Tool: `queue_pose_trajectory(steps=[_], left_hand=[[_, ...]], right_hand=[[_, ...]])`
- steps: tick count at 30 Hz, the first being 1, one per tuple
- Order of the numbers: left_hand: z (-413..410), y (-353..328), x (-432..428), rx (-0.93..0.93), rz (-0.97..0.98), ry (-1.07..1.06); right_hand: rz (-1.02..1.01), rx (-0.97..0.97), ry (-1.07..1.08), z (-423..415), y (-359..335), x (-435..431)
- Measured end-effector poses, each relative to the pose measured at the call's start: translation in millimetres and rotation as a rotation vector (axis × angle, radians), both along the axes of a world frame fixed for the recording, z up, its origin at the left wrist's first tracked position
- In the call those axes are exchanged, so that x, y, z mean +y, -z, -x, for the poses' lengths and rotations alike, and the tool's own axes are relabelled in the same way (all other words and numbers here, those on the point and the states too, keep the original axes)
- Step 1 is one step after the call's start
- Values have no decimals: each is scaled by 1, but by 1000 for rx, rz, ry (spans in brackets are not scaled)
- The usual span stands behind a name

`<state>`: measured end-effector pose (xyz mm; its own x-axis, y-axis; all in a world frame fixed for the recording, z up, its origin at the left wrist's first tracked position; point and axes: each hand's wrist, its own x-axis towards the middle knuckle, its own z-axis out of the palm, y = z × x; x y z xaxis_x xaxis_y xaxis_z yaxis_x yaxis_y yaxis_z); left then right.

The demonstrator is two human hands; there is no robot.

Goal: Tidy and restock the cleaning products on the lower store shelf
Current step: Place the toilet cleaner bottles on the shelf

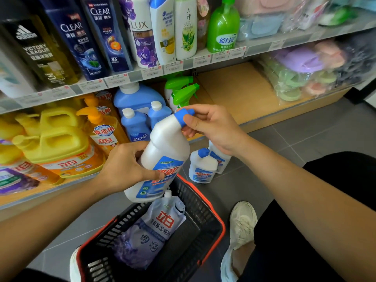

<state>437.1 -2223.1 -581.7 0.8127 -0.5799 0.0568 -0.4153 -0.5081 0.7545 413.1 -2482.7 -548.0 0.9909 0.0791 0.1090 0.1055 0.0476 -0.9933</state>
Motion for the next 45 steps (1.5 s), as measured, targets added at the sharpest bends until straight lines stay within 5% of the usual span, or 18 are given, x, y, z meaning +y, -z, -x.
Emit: queue_pose_trajectory(steps=[7, 12, 20, 30, 35, 40, 45], left_hand=[[-3, 1, -1, 379, 364, -59], [-12, -5, 3, 475, 549, -141], [-16, -11, 6, 575, 758, -195], [-9, -6, 23, 366, 141, -431], [-4, -10, 32, 25, -14, -319], [-3, -17, 33, -503, -140, -118], [0, -9, 28, -316, -350, 55]], right_hand=[[209, 94, 141, 0, 13, -6], [287, 319, -150, 11, 41, 6], [30, 348, -218, 20, 62, 31], [109, 186, 70, 14, 37, 17], [299, 189, 155, 12, 28, 20], [479, 74, 106, 10, 14, 29], [615, -23, -36, 15, 12, 47]])
